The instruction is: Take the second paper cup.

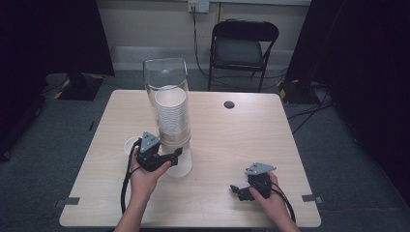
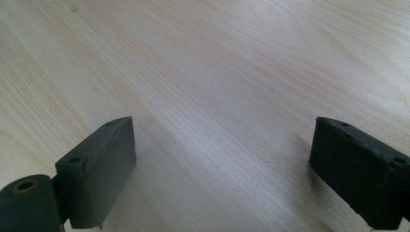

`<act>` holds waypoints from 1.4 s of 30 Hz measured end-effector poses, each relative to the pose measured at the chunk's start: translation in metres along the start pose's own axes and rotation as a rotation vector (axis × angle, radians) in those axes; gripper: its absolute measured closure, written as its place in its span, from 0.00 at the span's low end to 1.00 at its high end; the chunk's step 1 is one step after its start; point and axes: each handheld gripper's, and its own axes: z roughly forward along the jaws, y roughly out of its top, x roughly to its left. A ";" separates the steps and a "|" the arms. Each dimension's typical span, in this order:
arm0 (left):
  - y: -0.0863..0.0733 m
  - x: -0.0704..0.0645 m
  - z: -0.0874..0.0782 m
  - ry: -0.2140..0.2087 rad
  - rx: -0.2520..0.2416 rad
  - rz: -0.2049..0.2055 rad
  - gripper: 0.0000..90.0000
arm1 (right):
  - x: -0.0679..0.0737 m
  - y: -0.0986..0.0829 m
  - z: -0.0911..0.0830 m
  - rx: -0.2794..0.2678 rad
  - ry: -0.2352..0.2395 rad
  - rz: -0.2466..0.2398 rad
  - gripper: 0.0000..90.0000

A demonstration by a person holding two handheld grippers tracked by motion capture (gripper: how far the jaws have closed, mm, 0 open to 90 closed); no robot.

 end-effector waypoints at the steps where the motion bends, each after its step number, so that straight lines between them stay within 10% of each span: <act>1: 0.000 0.000 0.000 0.000 0.000 0.000 0.22 | 0.000 0.000 0.000 0.000 0.000 0.000 0.09; 19: 0.001 -0.003 0.009 0.029 -0.038 0.104 0.36 | 0.000 0.000 0.000 0.000 0.000 0.000 0.09; 42: -0.003 -0.006 0.009 0.040 -0.042 0.123 0.38 | 0.000 0.000 0.000 -0.001 -0.004 0.001 0.10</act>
